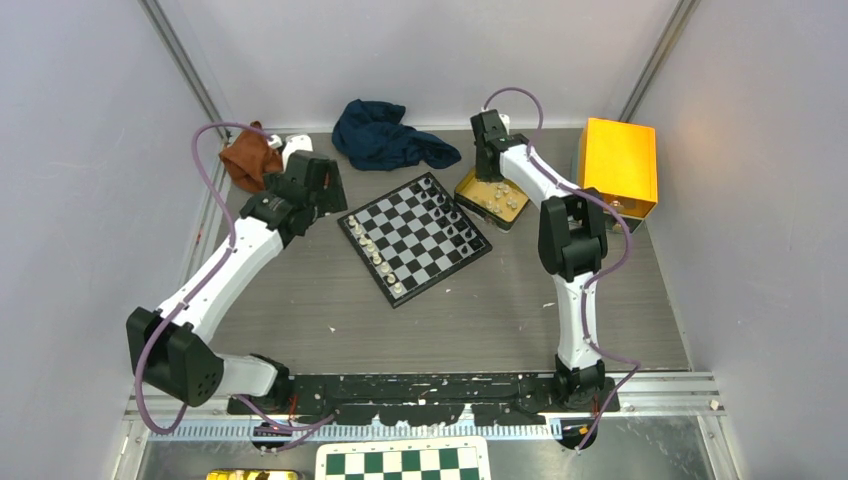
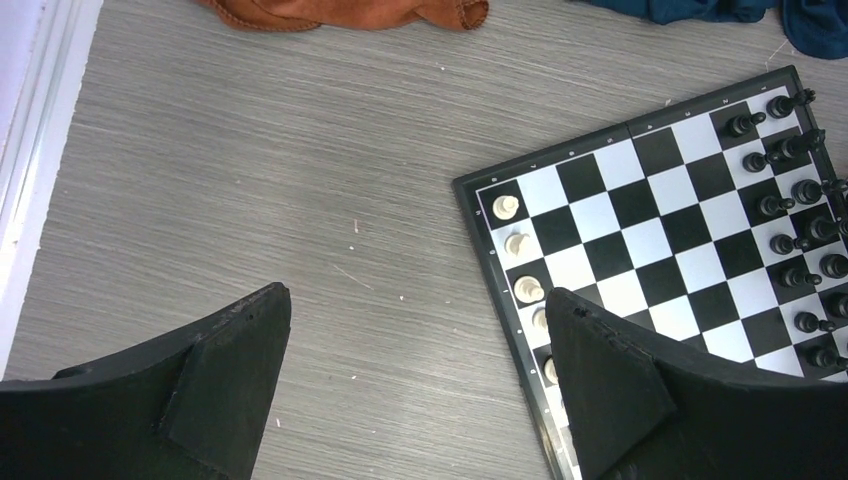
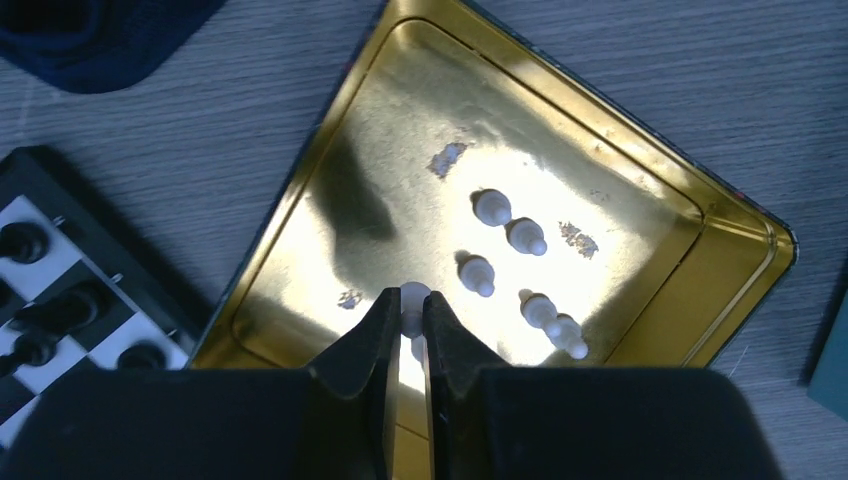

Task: Set up the chess pieces on the board
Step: Pick up the chess piece from the storage box, then place the chess piece on the chessboard.

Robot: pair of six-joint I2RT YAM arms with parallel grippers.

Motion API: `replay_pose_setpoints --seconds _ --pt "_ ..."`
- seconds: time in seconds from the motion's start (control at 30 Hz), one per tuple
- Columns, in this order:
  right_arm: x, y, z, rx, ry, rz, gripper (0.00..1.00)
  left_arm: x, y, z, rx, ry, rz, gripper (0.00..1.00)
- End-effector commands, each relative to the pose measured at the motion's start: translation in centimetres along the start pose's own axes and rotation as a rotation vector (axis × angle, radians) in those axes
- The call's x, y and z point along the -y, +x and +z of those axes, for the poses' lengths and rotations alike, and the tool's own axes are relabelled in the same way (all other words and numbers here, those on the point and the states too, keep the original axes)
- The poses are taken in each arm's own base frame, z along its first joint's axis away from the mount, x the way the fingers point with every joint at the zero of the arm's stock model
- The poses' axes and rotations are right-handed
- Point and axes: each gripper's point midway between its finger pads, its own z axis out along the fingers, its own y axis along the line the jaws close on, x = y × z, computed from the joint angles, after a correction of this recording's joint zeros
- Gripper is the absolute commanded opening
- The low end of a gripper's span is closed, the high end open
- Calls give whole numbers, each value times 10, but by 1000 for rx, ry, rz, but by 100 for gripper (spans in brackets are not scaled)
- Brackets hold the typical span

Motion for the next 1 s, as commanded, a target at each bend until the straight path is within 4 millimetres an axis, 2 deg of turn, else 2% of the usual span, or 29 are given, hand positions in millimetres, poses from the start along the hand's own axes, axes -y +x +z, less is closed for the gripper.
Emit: replay_pose_setpoints --seconds 0.0,0.23,0.43,0.77,0.97 --pt "-24 -54 -66 172 -64 -22 0 -12 -15 -13 64 -18 -35 98" --pt "-78 -50 -104 212 -137 -119 1 -24 -16 -26 88 -29 -43 99" --pt "-138 -33 -125 211 -233 -198 1 -37 -18 -40 119 -44 -51 99" --pt "-227 3 -133 178 -369 -303 1 -55 -12 -58 154 -53 -65 100" --pt "-258 20 -131 160 -412 -327 0 -59 -3 -62 147 -45 -71 100"
